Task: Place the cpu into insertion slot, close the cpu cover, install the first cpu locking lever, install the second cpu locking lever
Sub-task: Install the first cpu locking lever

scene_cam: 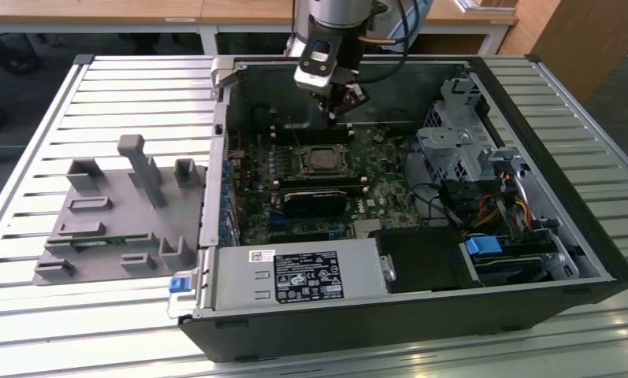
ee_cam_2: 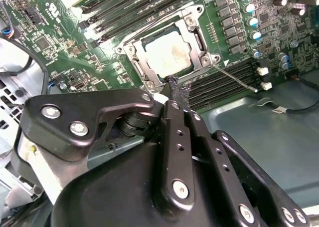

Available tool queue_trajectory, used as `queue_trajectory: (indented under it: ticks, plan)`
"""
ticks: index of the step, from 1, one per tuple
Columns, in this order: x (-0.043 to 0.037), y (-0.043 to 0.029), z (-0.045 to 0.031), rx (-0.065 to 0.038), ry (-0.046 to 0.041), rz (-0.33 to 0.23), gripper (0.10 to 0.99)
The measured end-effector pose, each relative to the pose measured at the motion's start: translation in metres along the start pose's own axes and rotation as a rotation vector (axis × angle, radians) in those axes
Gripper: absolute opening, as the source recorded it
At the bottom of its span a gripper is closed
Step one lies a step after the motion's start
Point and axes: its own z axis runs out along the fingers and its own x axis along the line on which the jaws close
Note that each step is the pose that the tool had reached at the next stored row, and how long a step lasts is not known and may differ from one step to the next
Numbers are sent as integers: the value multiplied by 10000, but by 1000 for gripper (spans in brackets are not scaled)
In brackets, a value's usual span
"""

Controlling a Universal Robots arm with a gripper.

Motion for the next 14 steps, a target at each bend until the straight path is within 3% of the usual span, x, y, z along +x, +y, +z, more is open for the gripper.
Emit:
queue_trajectory:
  ticks: [14]
  plan:
    - [0,0,0,-8,12,-596,106]
